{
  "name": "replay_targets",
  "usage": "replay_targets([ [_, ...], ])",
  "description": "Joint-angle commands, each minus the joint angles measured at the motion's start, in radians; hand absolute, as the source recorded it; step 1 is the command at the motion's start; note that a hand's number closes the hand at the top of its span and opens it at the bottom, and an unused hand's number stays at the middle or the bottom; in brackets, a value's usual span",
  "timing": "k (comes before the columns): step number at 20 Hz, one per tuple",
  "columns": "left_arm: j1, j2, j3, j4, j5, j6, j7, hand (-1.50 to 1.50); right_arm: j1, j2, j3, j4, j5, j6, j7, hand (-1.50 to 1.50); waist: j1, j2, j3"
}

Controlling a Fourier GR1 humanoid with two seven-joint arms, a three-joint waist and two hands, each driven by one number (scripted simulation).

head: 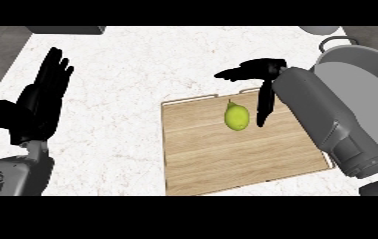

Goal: Pick the pear from the tray and place it in the pot

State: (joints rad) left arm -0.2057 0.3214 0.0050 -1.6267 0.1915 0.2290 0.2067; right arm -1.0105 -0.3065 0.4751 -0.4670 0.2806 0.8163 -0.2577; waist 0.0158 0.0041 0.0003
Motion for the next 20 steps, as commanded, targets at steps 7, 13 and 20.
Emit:
replay_targets([
  [7,-0.026,-0.014,0.034,0.008,-0.011,-0.031,0.024,0.00,0.049,0.054,-0.004,0.042,0.124,-0.021,-0.101,-1.50,-0.002,0.000,0.000],
  [13,-0.016,-0.029,0.045,-0.011,-0.026,-0.031,0.026,0.00,0.112,0.099,0.002,0.076,0.193,-0.101,-0.110,-1.50,-0.003,0.000,0.000],
  [20,-0.014,-0.048,0.049,0.016,-0.031,-0.041,0.009,0.00,0.112,0.111,0.052,0.063,0.278,-0.180,-0.304,1.50,0.005,0.004,0.000],
])
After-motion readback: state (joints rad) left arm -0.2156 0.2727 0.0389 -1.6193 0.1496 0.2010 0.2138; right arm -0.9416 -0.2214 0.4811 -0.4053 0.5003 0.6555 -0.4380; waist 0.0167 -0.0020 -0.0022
